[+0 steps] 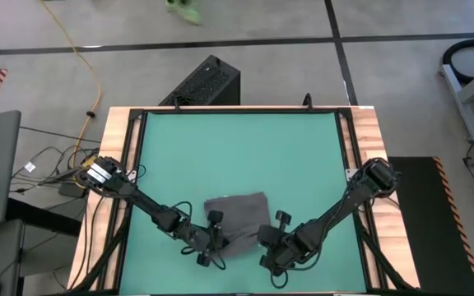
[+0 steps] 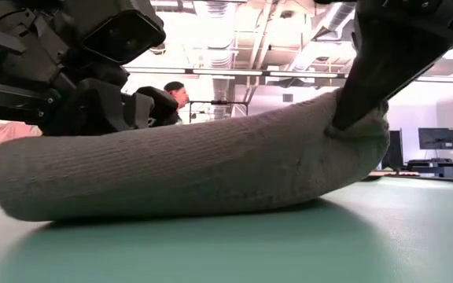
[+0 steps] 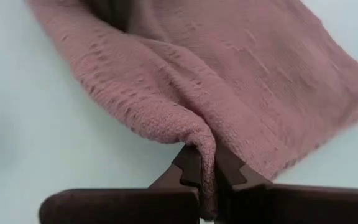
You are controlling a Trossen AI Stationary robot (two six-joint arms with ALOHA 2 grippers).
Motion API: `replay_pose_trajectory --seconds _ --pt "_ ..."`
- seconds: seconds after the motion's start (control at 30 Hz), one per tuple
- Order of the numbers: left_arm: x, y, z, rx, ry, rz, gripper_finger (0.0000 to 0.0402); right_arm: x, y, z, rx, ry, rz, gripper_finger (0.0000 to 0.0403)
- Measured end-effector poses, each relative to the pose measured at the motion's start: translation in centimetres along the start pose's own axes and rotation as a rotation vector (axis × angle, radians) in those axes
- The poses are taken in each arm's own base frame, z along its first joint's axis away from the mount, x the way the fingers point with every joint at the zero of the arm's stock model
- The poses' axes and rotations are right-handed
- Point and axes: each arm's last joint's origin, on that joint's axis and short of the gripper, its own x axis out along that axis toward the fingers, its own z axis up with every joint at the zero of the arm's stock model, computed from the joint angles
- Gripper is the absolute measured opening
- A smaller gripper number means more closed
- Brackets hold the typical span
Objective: Roll towel
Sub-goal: Roll the gray towel
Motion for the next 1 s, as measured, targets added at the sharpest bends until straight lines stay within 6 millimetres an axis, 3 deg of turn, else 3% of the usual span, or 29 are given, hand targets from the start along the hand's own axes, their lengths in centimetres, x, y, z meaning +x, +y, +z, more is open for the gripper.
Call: replay_pose_trajectory --seconds 0.53,0.83,1.0 --pt "0.0 -0.2 0.0 0.0 0.007 -0.064 0.0 2.6 -3.8 3.2 0.137 0.1 -0.069 0.0022" --pt "0.1 0.2 0.1 -0.009 0.009 -0.097 0.0 1.3 -4.5 7.1 0.042 0.136 -0.01 0.0022" --pt "0.1 0.2 0.1 -0.01 0.006 -0.094 0.0 1.6 -6.1 7.9 0.032 0.234 -0.028 0.0022"
